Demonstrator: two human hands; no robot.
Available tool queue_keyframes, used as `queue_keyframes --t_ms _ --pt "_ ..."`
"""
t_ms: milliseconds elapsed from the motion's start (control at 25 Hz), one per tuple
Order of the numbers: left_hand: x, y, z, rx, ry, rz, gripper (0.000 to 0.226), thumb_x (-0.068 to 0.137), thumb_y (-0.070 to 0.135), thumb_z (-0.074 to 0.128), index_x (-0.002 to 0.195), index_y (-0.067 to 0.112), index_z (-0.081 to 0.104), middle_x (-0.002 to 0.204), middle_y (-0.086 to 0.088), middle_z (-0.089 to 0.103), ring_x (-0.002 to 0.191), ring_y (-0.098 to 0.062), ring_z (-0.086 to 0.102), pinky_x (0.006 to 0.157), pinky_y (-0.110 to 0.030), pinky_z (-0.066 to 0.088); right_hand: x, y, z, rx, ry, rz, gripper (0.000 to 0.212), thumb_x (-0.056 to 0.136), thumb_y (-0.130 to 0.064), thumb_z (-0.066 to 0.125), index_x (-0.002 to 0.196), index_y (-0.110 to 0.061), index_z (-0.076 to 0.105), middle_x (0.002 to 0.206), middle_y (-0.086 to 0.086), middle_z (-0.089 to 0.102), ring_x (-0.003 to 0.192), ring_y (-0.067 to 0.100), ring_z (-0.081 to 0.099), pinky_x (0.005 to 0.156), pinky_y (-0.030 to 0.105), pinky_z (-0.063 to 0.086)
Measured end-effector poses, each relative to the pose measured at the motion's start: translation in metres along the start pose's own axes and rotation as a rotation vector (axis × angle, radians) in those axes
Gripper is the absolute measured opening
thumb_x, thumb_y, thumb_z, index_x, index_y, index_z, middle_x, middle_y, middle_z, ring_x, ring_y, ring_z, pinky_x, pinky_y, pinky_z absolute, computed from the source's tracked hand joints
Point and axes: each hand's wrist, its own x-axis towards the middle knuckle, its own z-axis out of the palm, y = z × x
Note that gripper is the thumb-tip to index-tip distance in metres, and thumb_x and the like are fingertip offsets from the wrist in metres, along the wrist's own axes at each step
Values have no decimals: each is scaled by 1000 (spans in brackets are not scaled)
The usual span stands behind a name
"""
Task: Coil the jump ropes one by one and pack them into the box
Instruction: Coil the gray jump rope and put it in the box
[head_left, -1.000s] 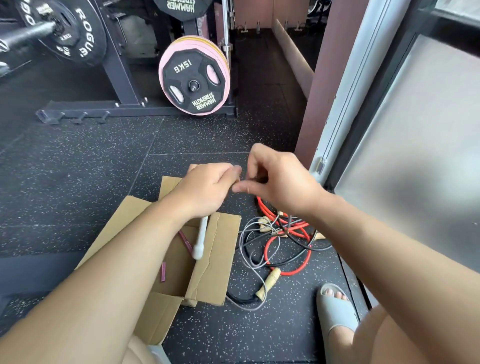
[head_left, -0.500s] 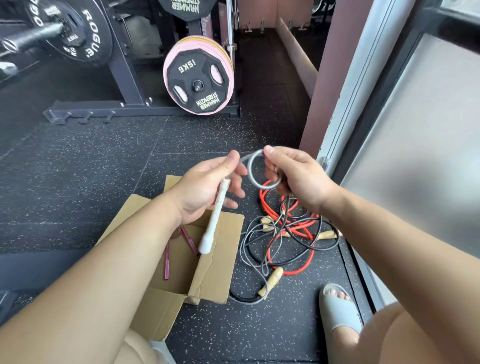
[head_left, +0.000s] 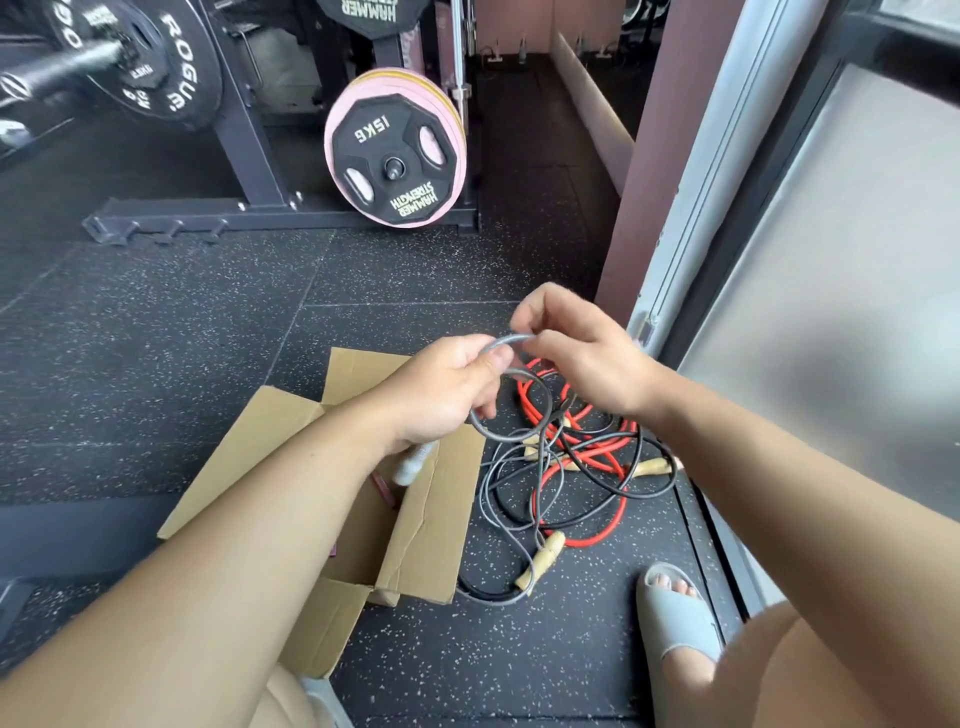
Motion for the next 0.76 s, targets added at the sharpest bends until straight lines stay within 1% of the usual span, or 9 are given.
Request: queue_keyframes --t_ms 120,200,320,440,520,600,640,720,760 --pt "1 6 -6 -325 76 -114 38 107 32 36 96 3 60 47 11 35 49 -13 38 57 -26 45 -3 4 -13 98 -95 29 8 100 -11 58 93 -9 60 67 -1 59 56 12 47 52 22 37" --pt "1 4 -10 -288 60 -123 42 107 33 36 100 4 66 53 7 33 53 -12 37 61 -25 46 -4 7 -17 52 -36 -21 10 98 -15 63 93 -7 66 62 -5 59 54 8 47 52 21 37" --pt "-3 -3 -7 -57 37 -180 42 107 34 36 85 12 64 63 3 39 66 -17 44 71 -27 42 -3 9 -19 -59 -11 -80 8 91 -23 73 90 -15 73 70 8 64 63 13 50 57 33 40" --pt "-3 -8 1 -224 124 -278 30 106 27 41 83 12 54 71 0 49 70 -17 53 81 -33 43 -6 15 -11 -95 -114 -71 21 88 -30 76 96 -13 68 74 -4 64 64 10 50 59 32 42" --pt "-1 -9 2 -277 180 -254 25 106 21 41 85 14 54 75 0 58 78 -19 62 86 -36 43 -8 19 -2 -89 -134 -60 27 87 -34 74 101 -15 62 80 -2 69 69 17 56 66 41 47" --pt "-2 -8 3 -323 160 -215 24 106 14 38 87 12 53 72 0 61 81 -24 64 82 -34 45 -5 17 -3 -103 -82 -66 16 91 -26 69 101 -17 61 82 2 73 72 25 62 73 49 51" --pt "-2 -6 3 -356 133 -199 24 105 10 36 88 11 53 68 -1 60 79 -27 64 79 -34 46 -3 16 -6 -147 -43 -85 9 93 -20 68 101 -17 64 82 2 74 75 26 65 75 49 52" --pt "-2 -5 6 -416 86 -181 26 105 9 34 91 6 55 59 -1 51 68 -27 59 75 -36 45 -2 11 -10 -314 -6 -192 12 95 -14 66 105 -17 72 87 1 73 80 21 66 79 43 53" --pt "-2 -4 8 -435 71 -184 27 106 13 34 92 5 56 57 0 45 61 -25 54 73 -36 43 -2 9 -10 -413 -32 -286 16 96 -13 65 108 -16 74 90 1 70 83 19 66 81 38 53"
